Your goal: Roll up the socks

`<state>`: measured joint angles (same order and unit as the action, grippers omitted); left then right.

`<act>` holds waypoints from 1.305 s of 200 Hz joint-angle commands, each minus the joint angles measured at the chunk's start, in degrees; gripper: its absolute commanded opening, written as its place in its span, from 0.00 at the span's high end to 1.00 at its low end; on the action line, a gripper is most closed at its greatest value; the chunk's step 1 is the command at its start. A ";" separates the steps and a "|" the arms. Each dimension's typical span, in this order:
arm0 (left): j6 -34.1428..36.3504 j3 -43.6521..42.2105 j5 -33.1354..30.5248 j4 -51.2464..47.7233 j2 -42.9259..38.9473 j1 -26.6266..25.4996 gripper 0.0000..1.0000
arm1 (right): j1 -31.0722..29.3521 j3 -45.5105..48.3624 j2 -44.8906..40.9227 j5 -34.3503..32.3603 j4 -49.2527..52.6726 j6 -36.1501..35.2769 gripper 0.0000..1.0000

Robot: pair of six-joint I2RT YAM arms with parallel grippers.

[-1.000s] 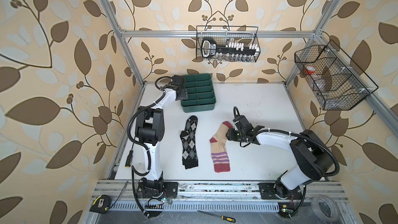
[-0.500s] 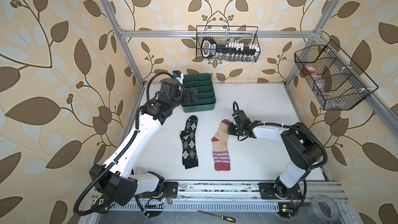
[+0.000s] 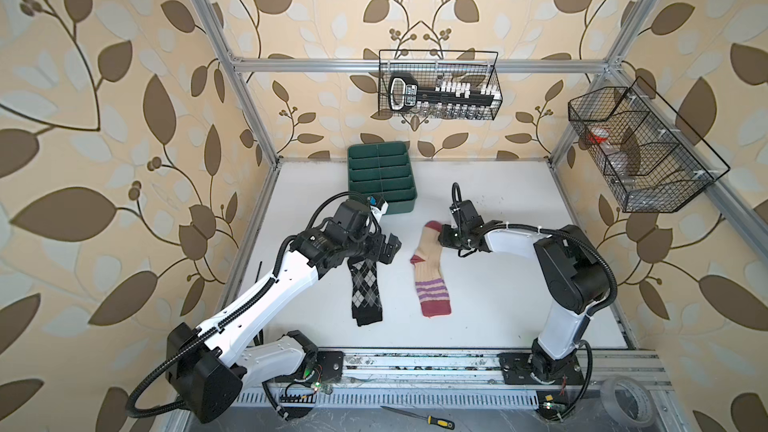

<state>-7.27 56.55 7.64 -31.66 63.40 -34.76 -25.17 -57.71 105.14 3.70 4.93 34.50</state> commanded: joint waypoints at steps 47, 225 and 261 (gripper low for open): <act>31.50 -20.12 6.87 27.16 -15.97 -11.27 0.01 | 6.32 4.06 -24.86 8.85 10.09 -9.20 0.32; 60.54 -34.72 -30.22 63.31 18.45 -45.56 0.25 | 20.37 15.79 -46.50 12.06 11.68 -8.40 0.22; 58.60 -34.39 -30.44 65.43 22.97 -45.52 0.29 | 20.48 15.85 -47.31 12.56 11.86 -8.13 0.22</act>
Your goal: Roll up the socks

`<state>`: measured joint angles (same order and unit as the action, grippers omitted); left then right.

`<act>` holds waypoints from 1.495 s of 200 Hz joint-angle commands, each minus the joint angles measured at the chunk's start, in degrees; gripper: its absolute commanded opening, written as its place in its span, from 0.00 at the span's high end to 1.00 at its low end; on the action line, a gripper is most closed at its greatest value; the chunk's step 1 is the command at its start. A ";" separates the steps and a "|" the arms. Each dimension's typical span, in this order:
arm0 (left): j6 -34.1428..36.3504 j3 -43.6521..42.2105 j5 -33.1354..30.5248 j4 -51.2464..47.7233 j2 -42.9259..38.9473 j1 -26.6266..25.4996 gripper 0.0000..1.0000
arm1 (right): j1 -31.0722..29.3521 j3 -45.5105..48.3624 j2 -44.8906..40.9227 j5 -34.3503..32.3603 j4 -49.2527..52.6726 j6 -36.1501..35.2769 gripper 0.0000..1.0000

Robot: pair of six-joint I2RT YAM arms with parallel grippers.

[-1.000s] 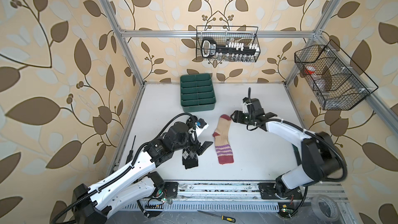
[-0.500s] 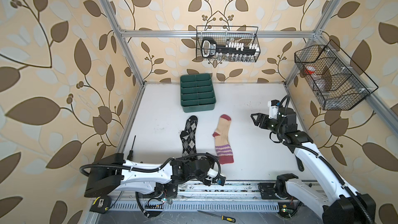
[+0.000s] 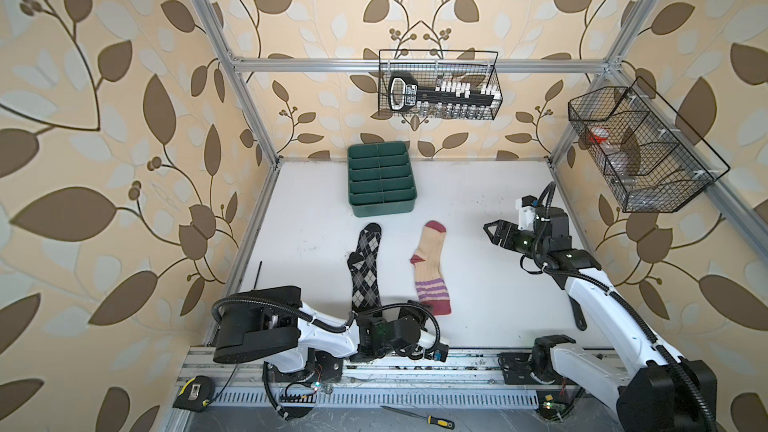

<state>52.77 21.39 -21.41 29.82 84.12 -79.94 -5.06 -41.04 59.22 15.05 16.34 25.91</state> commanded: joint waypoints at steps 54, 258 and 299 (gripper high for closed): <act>-2.73 1.27 -3.26 6.08 5.52 -0.39 0.38 | 0.38 -0.19 -3.49 1.11 1.10 0.89 0.22; -5.85 0.76 -9.88 19.90 17.79 -0.74 0.40 | 0.33 -0.37 -2.44 3.59 -0.39 1.53 0.22; -6.23 0.73 -10.59 21.44 19.66 -0.92 0.44 | 0.32 -0.40 -2.38 3.51 -0.38 1.42 0.22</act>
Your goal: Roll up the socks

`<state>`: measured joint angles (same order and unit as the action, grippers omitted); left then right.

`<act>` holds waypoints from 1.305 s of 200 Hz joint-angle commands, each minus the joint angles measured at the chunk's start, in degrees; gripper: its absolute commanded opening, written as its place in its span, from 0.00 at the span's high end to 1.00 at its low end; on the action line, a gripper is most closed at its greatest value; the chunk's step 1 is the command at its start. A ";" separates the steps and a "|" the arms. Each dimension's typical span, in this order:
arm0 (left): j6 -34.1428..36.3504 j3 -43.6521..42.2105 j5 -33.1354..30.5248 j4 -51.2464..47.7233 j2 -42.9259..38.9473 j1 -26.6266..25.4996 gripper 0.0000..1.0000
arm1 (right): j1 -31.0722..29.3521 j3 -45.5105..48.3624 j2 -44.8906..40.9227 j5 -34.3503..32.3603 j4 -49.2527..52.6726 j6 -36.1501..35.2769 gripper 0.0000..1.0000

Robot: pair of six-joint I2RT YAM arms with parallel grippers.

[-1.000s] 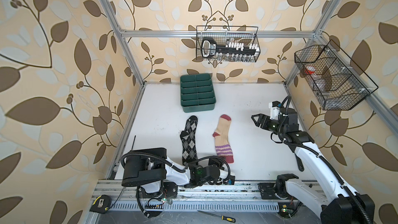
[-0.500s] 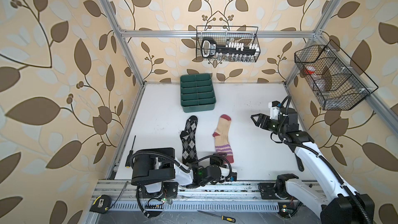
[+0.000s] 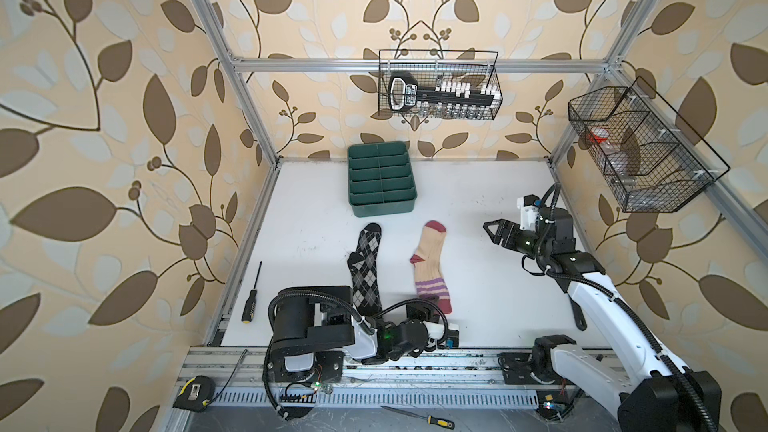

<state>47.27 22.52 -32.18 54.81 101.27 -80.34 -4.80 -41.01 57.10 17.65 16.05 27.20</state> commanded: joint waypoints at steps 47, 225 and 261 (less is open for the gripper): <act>-2.65 -0.35 0.44 -6.27 1.73 -0.57 0.61 | 0.08 -1.00 -0.38 1.10 -0.02 0.13 0.22; -18.87 9.44 29.26 -53.44 -20.76 10.89 0.91 | -23.29 5.52 -17.83 -24.67 -8.61 -23.99 0.26; -21.63 11.54 38.47 -56.64 -19.83 15.79 0.91 | -25.66 10.57 -27.92 -19.78 -10.51 -40.92 0.26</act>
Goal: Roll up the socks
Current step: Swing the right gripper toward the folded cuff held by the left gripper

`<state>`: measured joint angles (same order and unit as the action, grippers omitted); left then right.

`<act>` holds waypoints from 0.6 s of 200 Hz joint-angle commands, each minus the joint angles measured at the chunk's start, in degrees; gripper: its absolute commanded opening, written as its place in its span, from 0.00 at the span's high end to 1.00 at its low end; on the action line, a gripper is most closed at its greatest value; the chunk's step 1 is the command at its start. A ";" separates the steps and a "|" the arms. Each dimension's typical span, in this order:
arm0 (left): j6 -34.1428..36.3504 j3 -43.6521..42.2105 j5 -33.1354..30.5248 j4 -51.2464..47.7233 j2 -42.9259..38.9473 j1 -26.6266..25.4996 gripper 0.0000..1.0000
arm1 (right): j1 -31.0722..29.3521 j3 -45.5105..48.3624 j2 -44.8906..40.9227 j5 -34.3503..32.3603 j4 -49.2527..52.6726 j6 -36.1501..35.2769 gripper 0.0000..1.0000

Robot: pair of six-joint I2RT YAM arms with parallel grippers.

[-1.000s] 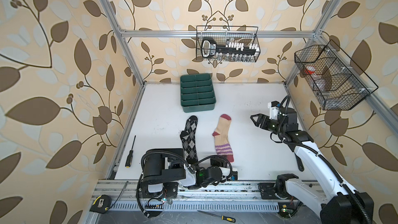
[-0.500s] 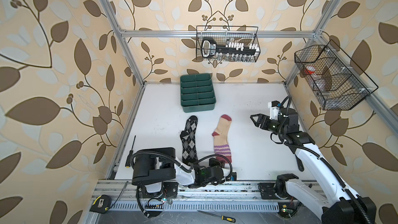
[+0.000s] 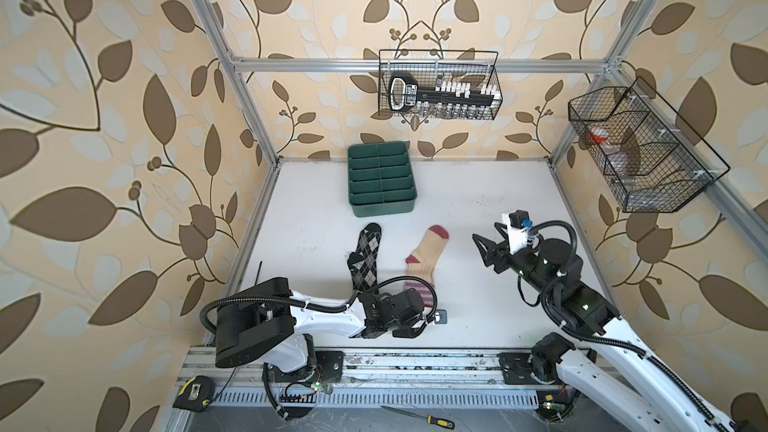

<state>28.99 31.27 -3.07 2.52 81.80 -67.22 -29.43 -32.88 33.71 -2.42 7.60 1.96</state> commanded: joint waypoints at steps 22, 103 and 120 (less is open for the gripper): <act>-4.50 3.41 12.88 -4.88 0.18 5.20 0.92 | -1.64 3.41 -7.58 6.22 4.48 -27.21 0.27; -9.73 9.63 27.65 -11.35 3.57 16.50 0.93 | -8.47 5.46 -13.35 7.74 22.48 -54.87 0.28; -10.60 9.58 29.82 -11.14 3.10 18.04 0.92 | -12.04 6.56 -15.02 8.13 23.83 -55.43 0.29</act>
<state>20.73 39.07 19.59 -6.35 85.34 -51.18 -37.80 -28.12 20.99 3.81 26.02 -46.72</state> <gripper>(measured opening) 0.076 0.716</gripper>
